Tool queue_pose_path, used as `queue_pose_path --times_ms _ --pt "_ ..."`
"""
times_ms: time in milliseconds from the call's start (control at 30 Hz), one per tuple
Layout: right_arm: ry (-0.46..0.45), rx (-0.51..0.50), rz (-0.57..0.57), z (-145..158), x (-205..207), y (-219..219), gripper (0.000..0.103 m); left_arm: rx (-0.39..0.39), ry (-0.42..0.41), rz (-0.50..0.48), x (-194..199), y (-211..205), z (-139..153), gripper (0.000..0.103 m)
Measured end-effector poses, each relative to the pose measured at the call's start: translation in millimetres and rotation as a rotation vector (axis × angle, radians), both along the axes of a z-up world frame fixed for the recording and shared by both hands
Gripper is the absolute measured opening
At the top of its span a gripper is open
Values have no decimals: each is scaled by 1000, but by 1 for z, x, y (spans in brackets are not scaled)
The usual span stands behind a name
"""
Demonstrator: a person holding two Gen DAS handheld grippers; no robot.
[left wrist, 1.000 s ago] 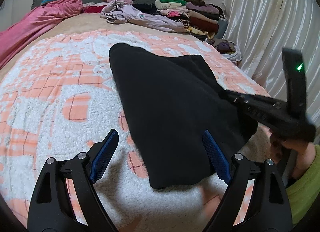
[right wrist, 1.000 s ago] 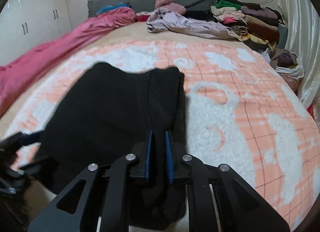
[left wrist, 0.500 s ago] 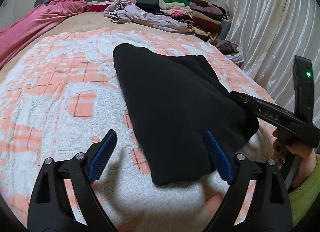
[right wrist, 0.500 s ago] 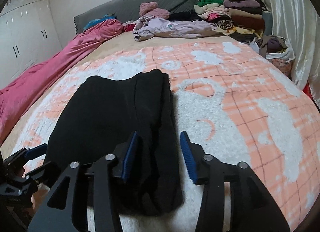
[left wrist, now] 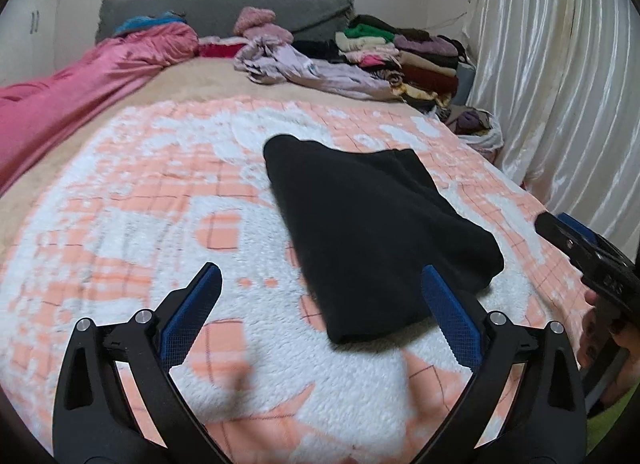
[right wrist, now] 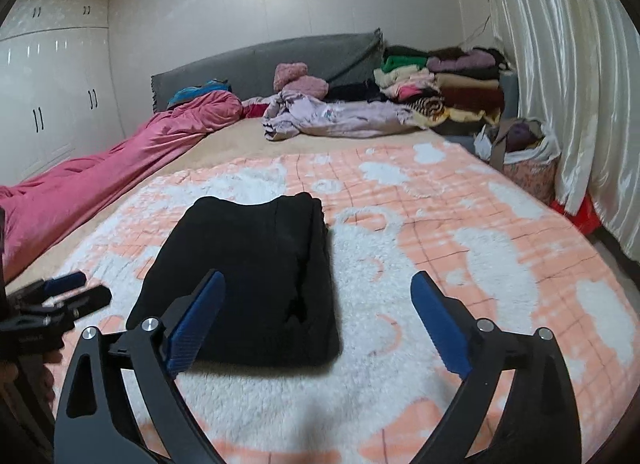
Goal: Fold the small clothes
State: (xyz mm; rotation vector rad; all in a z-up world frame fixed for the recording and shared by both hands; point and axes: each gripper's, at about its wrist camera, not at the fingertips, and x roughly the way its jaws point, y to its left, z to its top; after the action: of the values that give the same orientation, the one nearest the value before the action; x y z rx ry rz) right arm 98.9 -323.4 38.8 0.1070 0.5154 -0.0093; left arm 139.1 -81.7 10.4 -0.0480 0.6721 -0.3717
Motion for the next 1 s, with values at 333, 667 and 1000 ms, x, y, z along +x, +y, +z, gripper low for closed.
queue_pose_path --times_ms 333,667,1000 --pt "12 -8 29 -5 -41 19 98 18 6 25 -41 22 -5 93" --pt "118 -8 29 -37 -68 44 98 57 69 23 -77 28 -23 93" --pt "212 -17 -10 -58 -74 41 98 72 125 46 -79 32 -37 93"
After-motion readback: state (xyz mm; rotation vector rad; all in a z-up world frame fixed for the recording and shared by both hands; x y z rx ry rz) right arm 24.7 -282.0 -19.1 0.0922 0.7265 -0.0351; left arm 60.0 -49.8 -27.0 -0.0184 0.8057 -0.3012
